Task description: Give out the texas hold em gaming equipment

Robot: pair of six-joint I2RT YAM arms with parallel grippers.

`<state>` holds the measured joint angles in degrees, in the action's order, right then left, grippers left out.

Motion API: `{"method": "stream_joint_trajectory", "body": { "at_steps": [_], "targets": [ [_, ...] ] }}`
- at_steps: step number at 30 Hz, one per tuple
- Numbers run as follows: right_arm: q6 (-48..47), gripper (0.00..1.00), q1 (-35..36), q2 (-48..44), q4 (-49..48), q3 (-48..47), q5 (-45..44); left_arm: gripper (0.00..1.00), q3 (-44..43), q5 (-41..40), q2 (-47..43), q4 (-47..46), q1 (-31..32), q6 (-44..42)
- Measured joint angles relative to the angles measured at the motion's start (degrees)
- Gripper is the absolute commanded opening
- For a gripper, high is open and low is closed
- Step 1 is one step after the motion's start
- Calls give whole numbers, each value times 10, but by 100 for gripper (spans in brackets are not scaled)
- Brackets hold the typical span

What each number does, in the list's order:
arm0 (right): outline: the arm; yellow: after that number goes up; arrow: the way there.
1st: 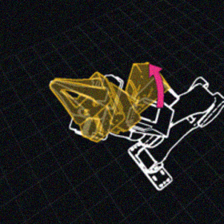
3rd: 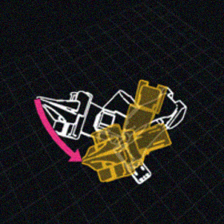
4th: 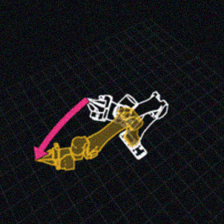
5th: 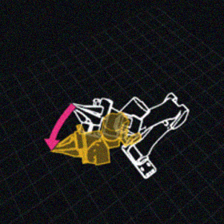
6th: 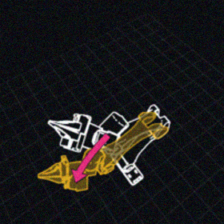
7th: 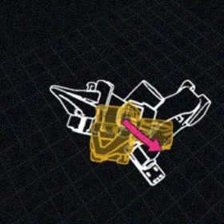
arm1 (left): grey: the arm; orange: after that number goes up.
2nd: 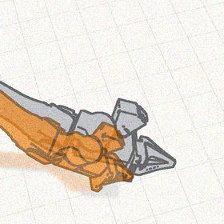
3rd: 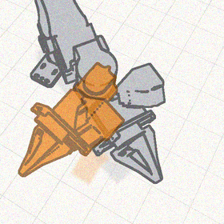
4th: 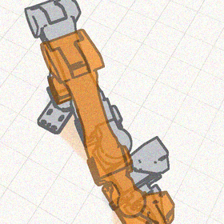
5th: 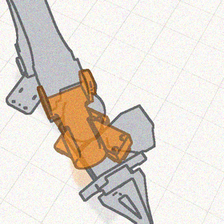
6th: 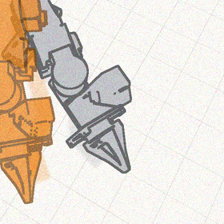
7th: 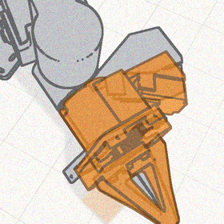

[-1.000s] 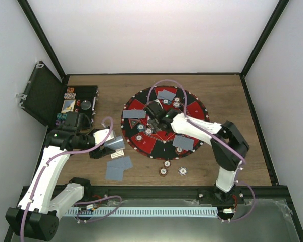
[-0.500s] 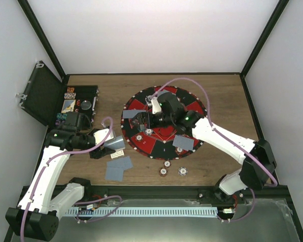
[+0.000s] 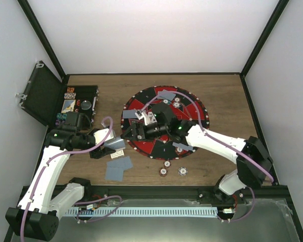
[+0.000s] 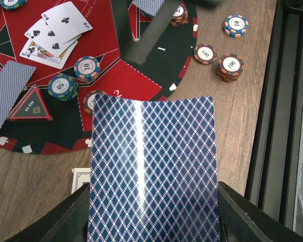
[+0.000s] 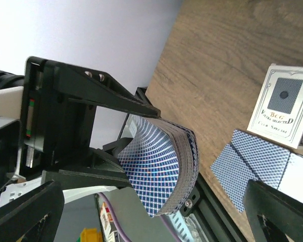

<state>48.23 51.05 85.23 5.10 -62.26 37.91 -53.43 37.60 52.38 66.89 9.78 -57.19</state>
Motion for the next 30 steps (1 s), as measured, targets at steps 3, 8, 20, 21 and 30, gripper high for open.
{"method": "stream_joint_trajectory", "body": {
  "at_steps": [3, 8, 20, 21, 30],
  "targets": [
    [12, 100, 9, 17, -17, 3, 10, 5, 0, 0, 0, 0, 0, 0],
    [25, 100, 21, 42, -35, 3, 18, 5, 0, 0, 0, 0, 0, 0],
    [73, 98, 36, 115, -111, 2, 48, 5, 0, 0, 0, 0, 0, 0],
    [76, 98, 39, 120, -116, 1, 50, 5, 0, 0, 0, 0, 0, 0],
    [111, 92, 47, 171, -152, -16, 62, 5, 0, 0, 0, 0, 0, 0]
  ]
}}
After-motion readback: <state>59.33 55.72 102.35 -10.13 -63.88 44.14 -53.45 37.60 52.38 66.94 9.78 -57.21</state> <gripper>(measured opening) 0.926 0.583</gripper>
